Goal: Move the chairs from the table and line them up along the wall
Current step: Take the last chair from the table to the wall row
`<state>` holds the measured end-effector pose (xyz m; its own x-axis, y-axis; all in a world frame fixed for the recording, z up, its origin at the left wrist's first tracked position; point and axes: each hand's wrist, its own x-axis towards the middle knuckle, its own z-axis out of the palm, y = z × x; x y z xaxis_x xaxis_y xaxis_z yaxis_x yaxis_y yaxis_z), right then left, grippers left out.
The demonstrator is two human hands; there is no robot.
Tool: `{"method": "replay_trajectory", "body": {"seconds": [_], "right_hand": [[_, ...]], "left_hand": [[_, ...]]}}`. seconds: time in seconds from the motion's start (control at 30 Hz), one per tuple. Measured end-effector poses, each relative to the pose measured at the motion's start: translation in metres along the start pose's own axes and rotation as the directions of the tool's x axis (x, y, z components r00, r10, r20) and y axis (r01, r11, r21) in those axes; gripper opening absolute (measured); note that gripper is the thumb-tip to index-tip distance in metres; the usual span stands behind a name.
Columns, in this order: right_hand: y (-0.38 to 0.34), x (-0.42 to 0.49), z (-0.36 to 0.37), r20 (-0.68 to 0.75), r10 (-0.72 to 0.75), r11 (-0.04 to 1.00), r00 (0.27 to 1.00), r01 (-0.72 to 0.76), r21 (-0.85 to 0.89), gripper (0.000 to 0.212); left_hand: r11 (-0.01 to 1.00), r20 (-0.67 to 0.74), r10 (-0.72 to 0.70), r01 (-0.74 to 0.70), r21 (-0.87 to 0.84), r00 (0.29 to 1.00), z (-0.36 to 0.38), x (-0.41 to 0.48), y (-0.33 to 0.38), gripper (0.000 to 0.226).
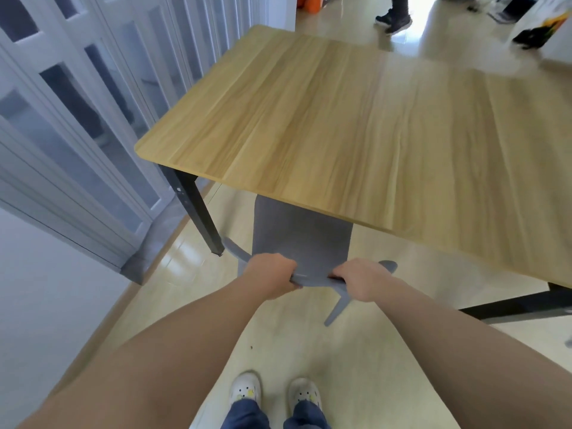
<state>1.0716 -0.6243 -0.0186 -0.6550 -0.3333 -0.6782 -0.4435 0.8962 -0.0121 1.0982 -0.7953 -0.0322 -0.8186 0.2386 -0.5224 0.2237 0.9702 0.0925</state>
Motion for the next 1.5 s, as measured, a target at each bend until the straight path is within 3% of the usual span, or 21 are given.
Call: {"method": "replay_trajectory", "body": {"seconds": [0.23,0.5,0.63,0.93,1.23,1.37,1.5], "right_hand": [[0.002,-0.015,0.019,-0.078,0.013,0.996,0.997,-0.006,0.088,0.027],[0.013,-0.029,0.015,-0.057,-0.143,0.980,0.988,0.134,-0.149,0.034],[0.021,-0.043,0.023,-0.032,-0.186,0.964,0.982,0.177,-0.197,0.034],[0.031,-0.082,0.050,-0.037,-0.220,0.945,0.975,0.204,-0.256,0.038],[0.045,-0.151,0.120,-0.116,-0.254,0.935,0.960,0.213,-0.285,0.036],[0.064,-0.172,0.145,-0.094,-0.333,0.896,0.938,0.284,-0.341,0.035],[0.087,-0.180,0.155,-0.064,-0.424,0.840,0.904,0.365,-0.402,0.035]], "left_hand": [[0.989,0.034,-0.111,0.107,0.102,0.993,0.003,-0.009,0.027,0.034],[0.969,0.100,-0.248,0.245,0.035,0.964,0.003,-0.033,0.061,0.034],[0.971,0.135,-0.230,0.218,0.098,0.964,0.011,-0.039,0.075,0.038],[0.965,0.055,-0.252,0.247,0.087,0.966,0.037,-0.068,0.118,0.027],[0.908,0.055,-0.420,0.419,0.022,0.906,0.074,-0.127,0.207,0.030],[0.892,0.089,-0.451,0.452,0.009,0.888,0.087,-0.142,0.244,0.031],[0.815,0.112,-0.567,0.575,-0.072,0.816,0.097,-0.144,0.284,0.033]]}}
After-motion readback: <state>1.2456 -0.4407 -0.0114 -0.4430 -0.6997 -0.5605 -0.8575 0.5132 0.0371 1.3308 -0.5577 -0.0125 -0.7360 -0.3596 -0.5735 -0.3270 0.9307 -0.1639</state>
